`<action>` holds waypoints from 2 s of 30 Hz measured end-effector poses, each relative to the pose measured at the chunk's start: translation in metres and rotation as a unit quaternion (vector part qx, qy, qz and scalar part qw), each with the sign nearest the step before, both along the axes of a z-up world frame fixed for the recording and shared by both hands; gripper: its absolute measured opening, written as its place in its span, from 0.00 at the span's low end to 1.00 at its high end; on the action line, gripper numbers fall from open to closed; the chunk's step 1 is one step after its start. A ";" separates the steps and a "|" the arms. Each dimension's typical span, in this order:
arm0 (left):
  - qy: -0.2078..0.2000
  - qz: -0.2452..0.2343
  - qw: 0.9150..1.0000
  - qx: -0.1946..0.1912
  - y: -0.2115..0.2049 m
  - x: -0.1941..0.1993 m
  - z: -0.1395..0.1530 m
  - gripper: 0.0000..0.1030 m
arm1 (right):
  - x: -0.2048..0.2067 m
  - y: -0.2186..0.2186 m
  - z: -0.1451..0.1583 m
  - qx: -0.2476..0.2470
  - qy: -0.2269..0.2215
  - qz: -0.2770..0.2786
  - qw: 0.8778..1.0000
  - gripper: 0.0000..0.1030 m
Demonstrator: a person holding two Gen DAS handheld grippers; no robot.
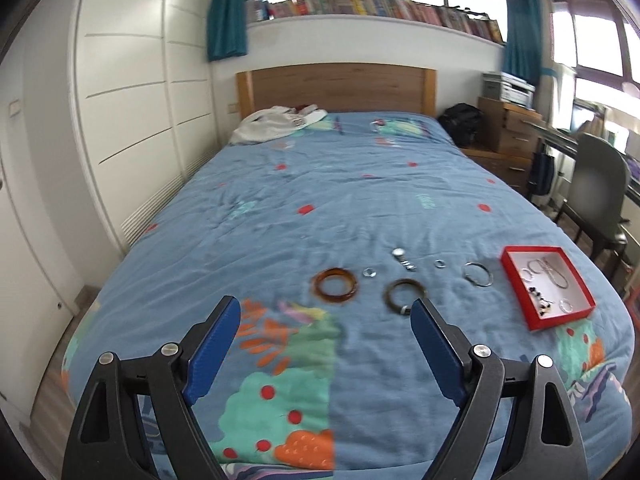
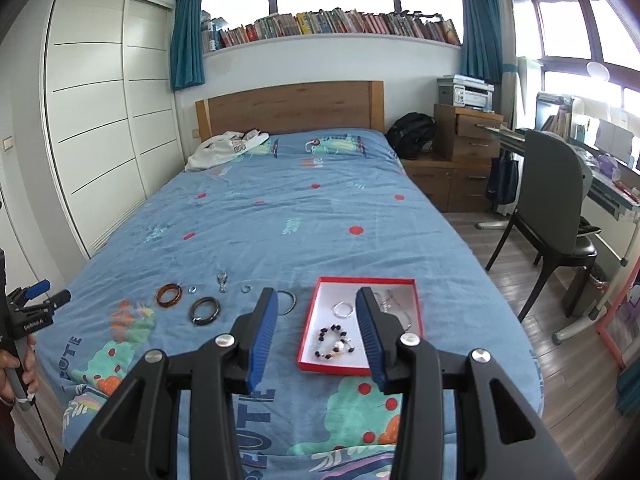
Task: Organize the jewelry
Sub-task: 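Withdraw both tools from the box back toward the remaining jewelry, then move the left tool to the amber bangle while the right tool approaches the silver ring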
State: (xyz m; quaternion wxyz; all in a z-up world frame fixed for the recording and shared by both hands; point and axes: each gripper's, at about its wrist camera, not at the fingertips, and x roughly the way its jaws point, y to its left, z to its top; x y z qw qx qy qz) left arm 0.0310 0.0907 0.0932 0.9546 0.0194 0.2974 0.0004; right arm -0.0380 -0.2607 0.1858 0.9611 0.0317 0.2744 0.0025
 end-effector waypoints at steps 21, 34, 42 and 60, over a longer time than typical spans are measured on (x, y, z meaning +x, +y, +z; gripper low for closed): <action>0.046 0.062 0.997 -0.011 0.041 0.005 -0.023 0.89 | 0.026 0.006 -0.044 0.039 0.016 0.000 0.999 0.47; 0.060 0.078 0.995 -0.014 0.039 0.039 -0.040 0.89 | 0.056 0.004 -0.058 0.039 0.018 -0.007 0.999 0.49; 0.079 0.063 0.995 -0.004 0.029 0.062 -0.060 0.93 | 0.082 0.009 -0.077 0.037 0.036 -0.001 0.999 0.49; 0.122 0.041 0.992 0.008 0.023 0.121 -0.107 0.92 | 0.148 0.035 -0.127 0.046 0.084 0.028 0.995 0.49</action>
